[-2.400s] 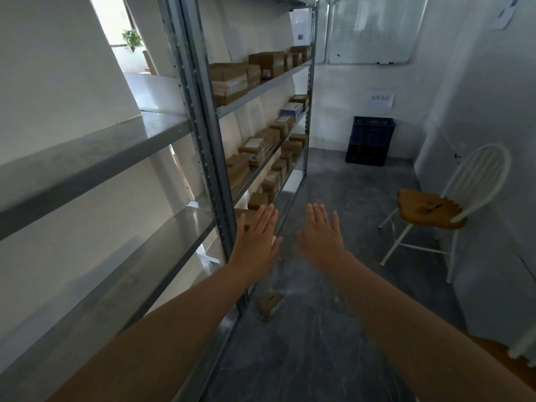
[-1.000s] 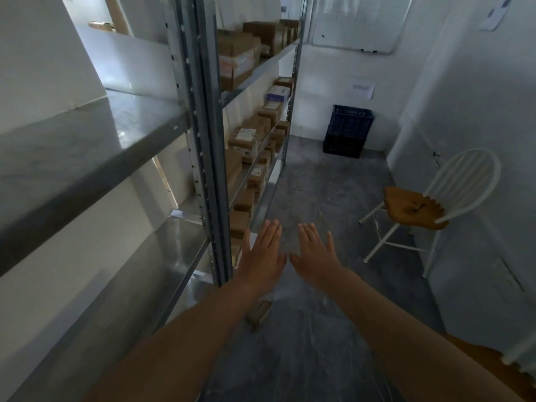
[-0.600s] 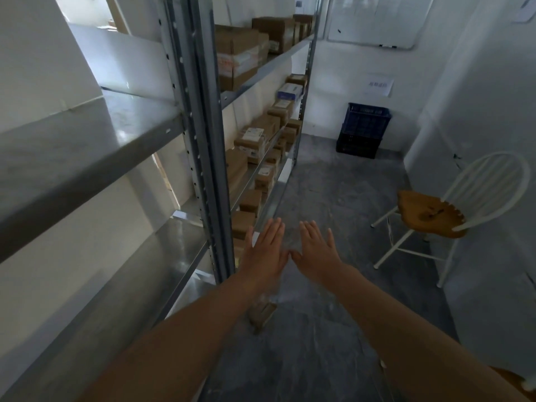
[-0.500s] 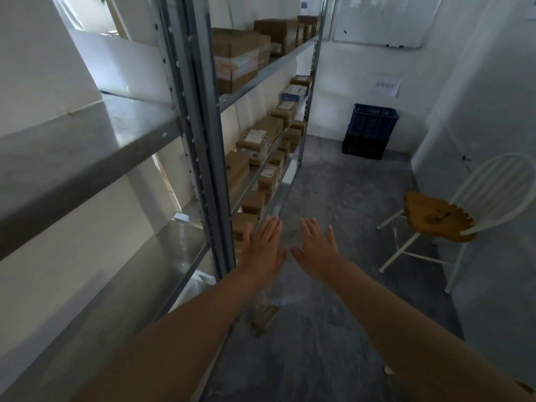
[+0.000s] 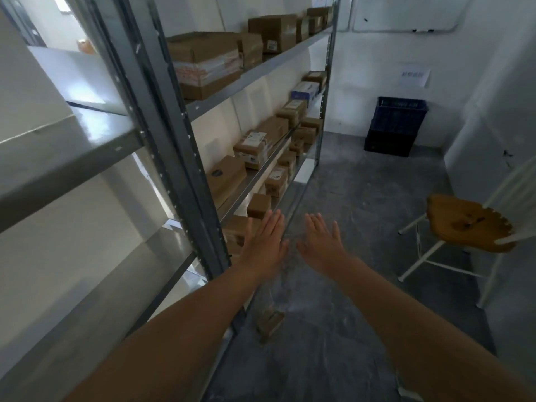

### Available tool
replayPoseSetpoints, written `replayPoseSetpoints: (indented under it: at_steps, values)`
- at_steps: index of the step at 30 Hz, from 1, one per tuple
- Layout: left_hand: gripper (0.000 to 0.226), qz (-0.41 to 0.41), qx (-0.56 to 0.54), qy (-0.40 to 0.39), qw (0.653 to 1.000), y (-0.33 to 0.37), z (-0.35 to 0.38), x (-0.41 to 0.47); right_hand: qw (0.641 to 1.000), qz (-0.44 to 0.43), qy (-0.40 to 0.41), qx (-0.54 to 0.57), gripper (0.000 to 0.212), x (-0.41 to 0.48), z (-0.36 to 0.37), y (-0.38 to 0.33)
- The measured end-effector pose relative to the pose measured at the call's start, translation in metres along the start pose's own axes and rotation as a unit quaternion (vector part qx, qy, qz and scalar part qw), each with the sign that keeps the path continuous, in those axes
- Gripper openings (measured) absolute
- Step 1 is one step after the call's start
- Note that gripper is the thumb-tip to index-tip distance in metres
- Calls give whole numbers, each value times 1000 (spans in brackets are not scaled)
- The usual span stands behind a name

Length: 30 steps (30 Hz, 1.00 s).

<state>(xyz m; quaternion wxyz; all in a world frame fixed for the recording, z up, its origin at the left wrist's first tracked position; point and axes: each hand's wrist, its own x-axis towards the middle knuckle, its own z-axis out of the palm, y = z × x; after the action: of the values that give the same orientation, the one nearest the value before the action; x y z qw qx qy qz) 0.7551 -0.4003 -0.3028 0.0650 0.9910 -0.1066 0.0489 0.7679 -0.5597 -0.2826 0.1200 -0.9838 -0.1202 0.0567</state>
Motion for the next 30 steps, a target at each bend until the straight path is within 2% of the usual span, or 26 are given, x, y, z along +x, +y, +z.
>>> replayPoseSetpoints:
  at_steps: [6, 11, 18, 23, 30]
  values:
    - [60, -22, -17, 8, 1000, 19, 21, 21, 1000, 5, -21, 5, 70, 13, 12, 39]
    - [62, -25, -11, -26, 999, 24, 42, 16, 997, 24, -59, 38, 71, 19, 29, 57]
    - [60, -42, -20, -52, 998, 8, 51, 25, 996, 15, -80, 26, 72, 37, 40, 47]
    - [61, -57, -67, -59, 994, -7, 59, 40, 996, 15, -87, -2, 71, 55, 36, 39]
    - [63, -49, -98, -42, 993, -38, 59, 75, 997, 18, -72, -18, 73, 111, 18, 22]
